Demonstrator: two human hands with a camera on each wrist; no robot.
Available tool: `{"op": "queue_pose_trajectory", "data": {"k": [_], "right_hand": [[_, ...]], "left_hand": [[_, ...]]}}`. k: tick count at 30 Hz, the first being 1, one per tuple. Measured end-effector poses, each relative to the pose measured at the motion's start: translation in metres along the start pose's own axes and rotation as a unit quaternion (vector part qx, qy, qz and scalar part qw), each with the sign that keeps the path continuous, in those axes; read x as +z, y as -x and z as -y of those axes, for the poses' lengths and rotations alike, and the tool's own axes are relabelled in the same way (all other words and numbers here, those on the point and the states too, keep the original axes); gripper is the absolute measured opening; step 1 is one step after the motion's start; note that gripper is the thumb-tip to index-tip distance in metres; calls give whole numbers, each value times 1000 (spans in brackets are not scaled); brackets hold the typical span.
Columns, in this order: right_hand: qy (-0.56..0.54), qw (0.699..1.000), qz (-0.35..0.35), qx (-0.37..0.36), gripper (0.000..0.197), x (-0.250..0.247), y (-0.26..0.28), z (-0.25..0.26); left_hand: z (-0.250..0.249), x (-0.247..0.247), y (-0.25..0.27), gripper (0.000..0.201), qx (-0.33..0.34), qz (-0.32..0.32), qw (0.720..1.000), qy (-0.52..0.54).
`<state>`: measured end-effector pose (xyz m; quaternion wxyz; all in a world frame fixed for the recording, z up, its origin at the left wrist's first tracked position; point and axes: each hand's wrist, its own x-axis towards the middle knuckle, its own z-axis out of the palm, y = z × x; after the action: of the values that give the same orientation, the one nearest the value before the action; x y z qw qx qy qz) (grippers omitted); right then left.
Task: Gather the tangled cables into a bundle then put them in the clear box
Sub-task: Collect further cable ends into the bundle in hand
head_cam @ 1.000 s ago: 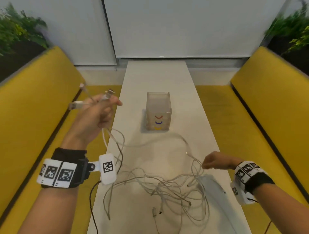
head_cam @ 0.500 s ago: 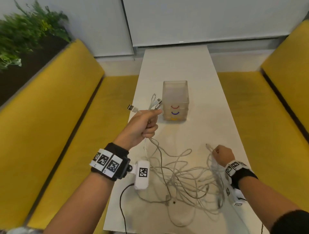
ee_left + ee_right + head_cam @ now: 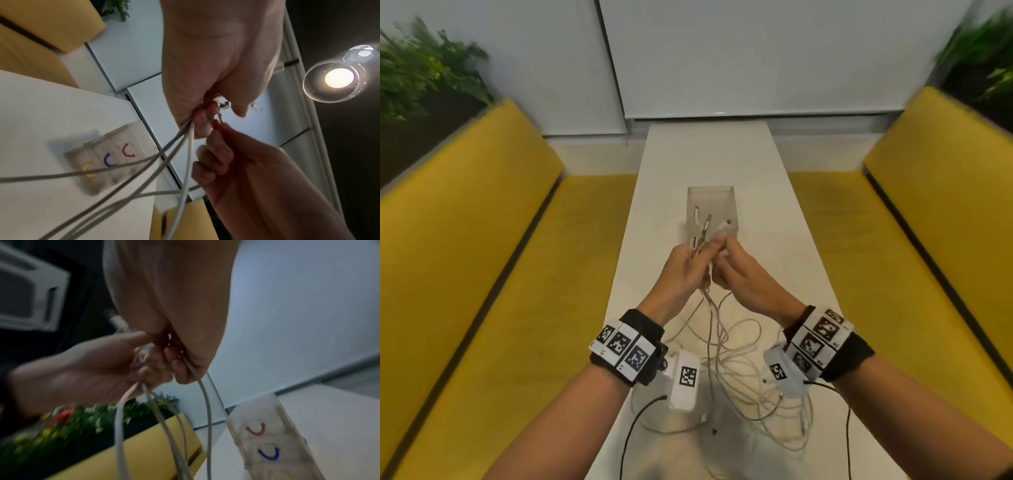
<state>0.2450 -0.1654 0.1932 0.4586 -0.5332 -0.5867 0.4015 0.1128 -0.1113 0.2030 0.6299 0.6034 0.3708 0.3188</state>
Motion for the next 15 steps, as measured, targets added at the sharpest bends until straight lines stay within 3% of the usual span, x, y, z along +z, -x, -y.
{"op": "queue_pose_trajectory", "data": {"k": [3, 5, 7, 10, 13, 15], "right_hand": [[4, 999, 45, -1, 14, 5, -1, 5], [-6, 997, 76, -14, 12, -1, -2, 0], [28, 997, 68, 9, 26, -13, 0, -4], [43, 995, 67, 61, 38, -33, 9, -23], [48, 993, 70, 80, 42, -41, 18, -36], [87, 992, 58, 70, 46, -42, 17, -36]], "left_hand": [[6, -1, -1, 45, 35, -43, 998, -30], [2, -6, -2, 39, 53, -98, 994, 7], [-10, -19, -3, 44, 88, -159, 983, 38], [-33, -43, -5, 50, 144, -190, 961, 139], [-53, -52, 1, 49, 123, -117, 950, 262], [-61, -45, 11, 44, 95, -56, 969, 220]]}}
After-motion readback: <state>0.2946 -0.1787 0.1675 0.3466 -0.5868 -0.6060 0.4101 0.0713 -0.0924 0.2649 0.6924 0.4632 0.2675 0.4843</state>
